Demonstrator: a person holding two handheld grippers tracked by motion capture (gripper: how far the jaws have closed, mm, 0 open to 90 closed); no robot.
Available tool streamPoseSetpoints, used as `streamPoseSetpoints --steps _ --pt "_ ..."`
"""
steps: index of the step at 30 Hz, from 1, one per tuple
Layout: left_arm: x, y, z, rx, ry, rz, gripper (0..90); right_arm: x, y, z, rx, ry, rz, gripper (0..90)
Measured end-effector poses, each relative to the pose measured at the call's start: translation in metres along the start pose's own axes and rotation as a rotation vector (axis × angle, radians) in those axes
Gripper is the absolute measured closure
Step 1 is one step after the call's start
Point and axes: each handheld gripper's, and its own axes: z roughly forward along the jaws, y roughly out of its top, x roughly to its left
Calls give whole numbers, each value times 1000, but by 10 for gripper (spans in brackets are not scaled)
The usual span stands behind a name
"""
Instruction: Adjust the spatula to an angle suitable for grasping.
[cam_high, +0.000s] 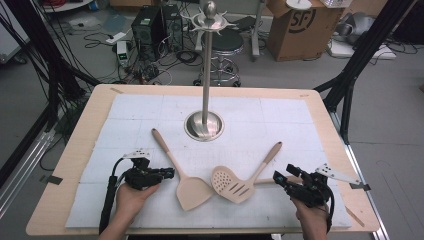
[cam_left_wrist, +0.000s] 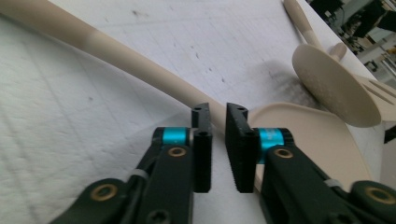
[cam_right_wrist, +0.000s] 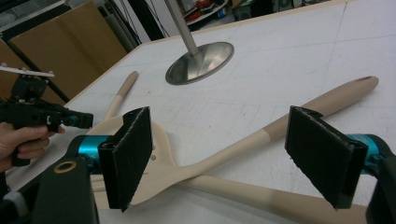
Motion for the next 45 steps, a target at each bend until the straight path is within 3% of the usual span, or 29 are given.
streamPoseSetpoints --steps 7,11,15,16,24,27,33,38,45 --pt "9 0 -9 -68 -13 -42 652 -2 0 -1 -10 -3 3 224" --pt "13 1 -14 -142 -53 -62 494 0 0 0 -5 1 7 224" --pt "15 2 -16 -166 -44 -53 405 -1 0 2 2 0 13 224" --pt "15 2 -17 -166 -37 -52 346 0 0 4 3 0 13 224" --pt "14 4 -26 -203 -29 -23 275 1 -3 5 23 1 -4 224" --pt "12 4 -29 -190 -19 -5 265 0 -3 3 20 -2 3 224" --pt "6 0 -47 -212 -22 21 258 1 -3 2 19 1 -2 224" --pt "10 -4 -58 -250 -20 10 259 1 -4 0 20 3 -1 224" --pt "13 -5 -64 -260 27 19 259 2 -4 -1 14 3 -3 224"
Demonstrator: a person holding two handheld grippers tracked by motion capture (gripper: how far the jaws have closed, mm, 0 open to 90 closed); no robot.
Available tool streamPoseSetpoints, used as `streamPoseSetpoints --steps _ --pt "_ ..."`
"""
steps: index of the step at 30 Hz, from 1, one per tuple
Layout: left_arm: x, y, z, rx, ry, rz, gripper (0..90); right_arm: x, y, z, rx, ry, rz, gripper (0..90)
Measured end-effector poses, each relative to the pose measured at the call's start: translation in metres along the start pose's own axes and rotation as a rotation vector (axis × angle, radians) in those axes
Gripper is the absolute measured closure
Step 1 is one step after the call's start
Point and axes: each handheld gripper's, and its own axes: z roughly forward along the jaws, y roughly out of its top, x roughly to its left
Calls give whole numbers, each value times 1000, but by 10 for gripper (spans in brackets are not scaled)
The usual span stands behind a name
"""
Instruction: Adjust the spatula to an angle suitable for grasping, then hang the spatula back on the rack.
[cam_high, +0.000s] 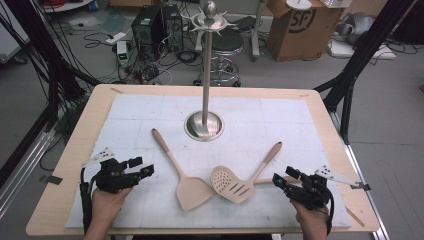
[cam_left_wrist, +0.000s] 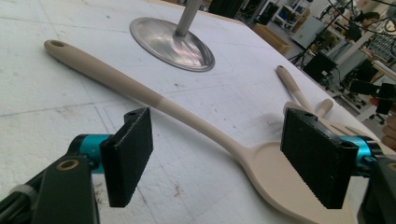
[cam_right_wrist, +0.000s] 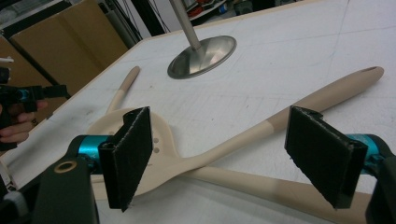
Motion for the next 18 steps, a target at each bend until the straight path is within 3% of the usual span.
streamPoseSetpoints --steps 9,18 --pt "3 -5 -10 7 35 -3 264 2 0 1 4 0 -4 224" --pt "1 -3 -12 -8 31 1 264 4 1 1 2 10 -6 224"
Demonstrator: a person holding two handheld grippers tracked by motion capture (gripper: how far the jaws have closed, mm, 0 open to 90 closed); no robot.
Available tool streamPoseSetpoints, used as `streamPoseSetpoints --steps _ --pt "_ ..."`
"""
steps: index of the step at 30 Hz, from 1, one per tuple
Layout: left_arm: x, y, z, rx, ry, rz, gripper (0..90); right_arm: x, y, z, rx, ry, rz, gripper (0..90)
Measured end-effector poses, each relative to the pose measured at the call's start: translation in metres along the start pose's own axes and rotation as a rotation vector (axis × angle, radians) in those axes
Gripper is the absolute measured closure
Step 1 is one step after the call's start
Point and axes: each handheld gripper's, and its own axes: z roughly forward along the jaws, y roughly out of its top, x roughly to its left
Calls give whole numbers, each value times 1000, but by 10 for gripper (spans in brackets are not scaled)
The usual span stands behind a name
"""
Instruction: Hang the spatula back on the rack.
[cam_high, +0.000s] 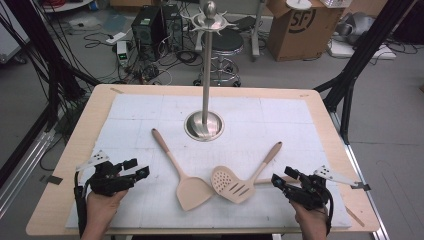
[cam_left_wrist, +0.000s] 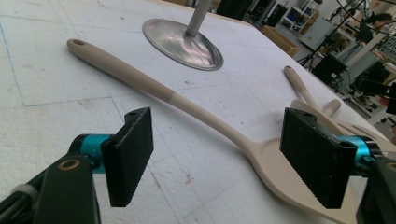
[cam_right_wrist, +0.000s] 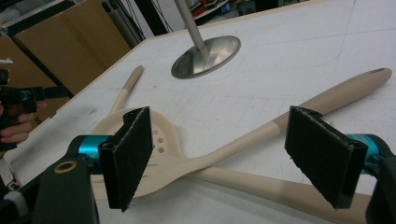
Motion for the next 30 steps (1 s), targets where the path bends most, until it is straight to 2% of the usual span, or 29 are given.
streamPoseSetpoints --steps 7,14,19,22,26,30 --pt "3 0 0 -5 1 -6 264 3 4 3 1 18 20 224" --pt "2 0 0 -2 5 -5 263 8 12 9 10 59 53 222" --pt "3 -1 2 8 7 -4 263 17 22 23 30 87 70 225" --pt "3 -1 2 5 7 -8 263 25 34 36 51 107 63 245" --pt "4 -2 1 11 15 -15 269 28 41 46 61 118 87 293" --pt "4 -2 0 6 20 -10 268 32 46 55 73 128 89 295"
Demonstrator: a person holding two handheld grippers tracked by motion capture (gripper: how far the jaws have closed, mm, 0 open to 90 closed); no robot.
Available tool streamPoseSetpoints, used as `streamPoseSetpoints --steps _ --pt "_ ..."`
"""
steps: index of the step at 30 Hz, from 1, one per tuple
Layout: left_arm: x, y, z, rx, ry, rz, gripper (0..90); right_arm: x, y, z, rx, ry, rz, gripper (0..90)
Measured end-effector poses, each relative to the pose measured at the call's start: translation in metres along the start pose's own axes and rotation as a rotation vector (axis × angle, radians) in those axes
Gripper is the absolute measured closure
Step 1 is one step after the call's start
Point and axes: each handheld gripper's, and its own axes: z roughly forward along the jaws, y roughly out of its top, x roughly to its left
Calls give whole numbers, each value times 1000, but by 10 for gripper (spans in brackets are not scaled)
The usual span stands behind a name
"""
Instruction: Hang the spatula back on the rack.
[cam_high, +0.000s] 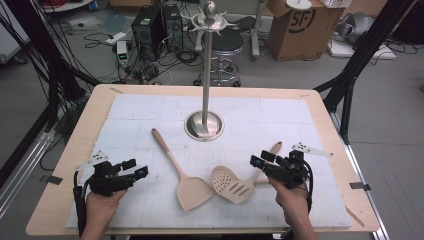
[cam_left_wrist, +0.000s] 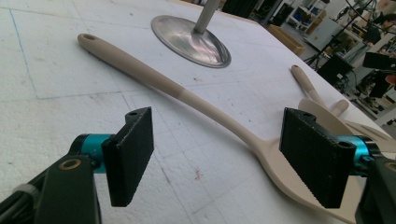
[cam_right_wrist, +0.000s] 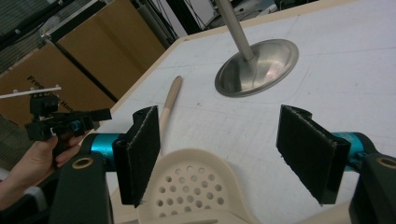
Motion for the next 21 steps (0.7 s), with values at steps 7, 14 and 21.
streamPoseSetpoints --steps 7,14,21 --pt "-1 -1 2 11 0 6 268 2 10 16 50 40 77 308" --pt "0 -1 2 5 2 0 268 10 18 30 89 42 67 355" --pt "-1 -1 2 1 -1 1 268 22 24 48 129 68 62 379"
